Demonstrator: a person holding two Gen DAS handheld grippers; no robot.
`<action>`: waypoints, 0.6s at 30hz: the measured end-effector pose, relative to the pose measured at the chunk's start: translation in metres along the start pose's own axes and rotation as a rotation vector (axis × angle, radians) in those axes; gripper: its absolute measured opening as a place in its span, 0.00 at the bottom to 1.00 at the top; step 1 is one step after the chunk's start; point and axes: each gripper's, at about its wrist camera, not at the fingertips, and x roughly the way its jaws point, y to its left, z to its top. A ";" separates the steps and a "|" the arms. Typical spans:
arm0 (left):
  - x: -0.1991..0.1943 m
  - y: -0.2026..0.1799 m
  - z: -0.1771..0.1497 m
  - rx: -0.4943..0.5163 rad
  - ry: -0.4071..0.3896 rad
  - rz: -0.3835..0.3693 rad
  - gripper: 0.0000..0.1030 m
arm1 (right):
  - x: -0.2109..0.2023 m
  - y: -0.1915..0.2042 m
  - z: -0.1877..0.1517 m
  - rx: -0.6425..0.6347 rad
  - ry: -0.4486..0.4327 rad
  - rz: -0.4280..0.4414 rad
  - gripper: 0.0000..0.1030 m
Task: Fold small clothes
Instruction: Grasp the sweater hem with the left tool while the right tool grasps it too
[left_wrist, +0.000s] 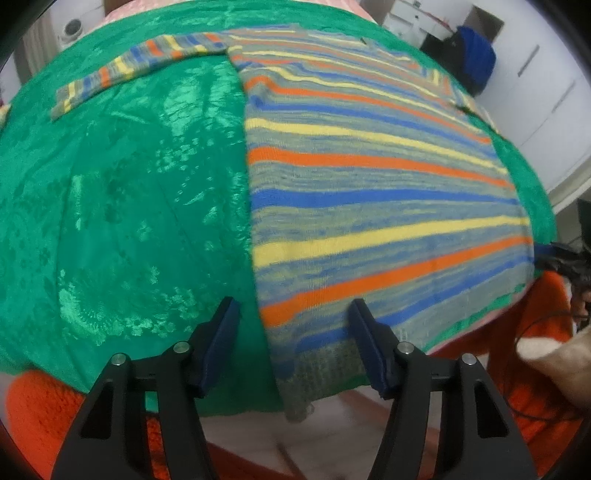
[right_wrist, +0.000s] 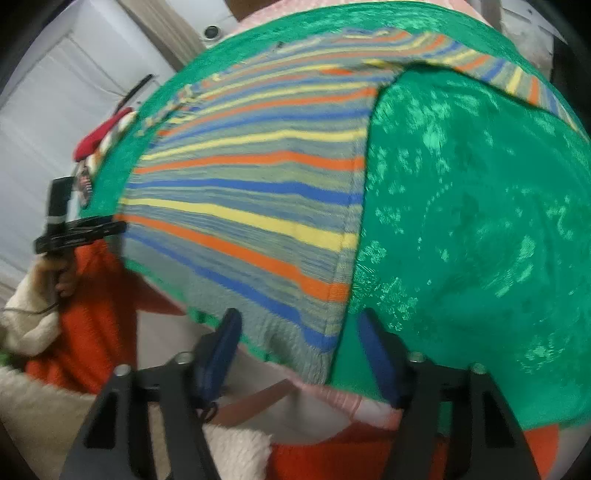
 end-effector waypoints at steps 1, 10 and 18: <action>0.000 -0.004 0.000 0.023 0.004 0.002 0.32 | 0.007 -0.001 0.001 0.019 0.007 -0.001 0.30; -0.008 0.013 -0.007 -0.014 0.024 -0.059 0.03 | -0.008 0.002 -0.014 0.063 0.026 -0.020 0.04; -0.039 0.002 -0.007 0.032 -0.088 0.010 0.51 | 0.002 -0.007 -0.021 0.138 -0.037 -0.012 0.22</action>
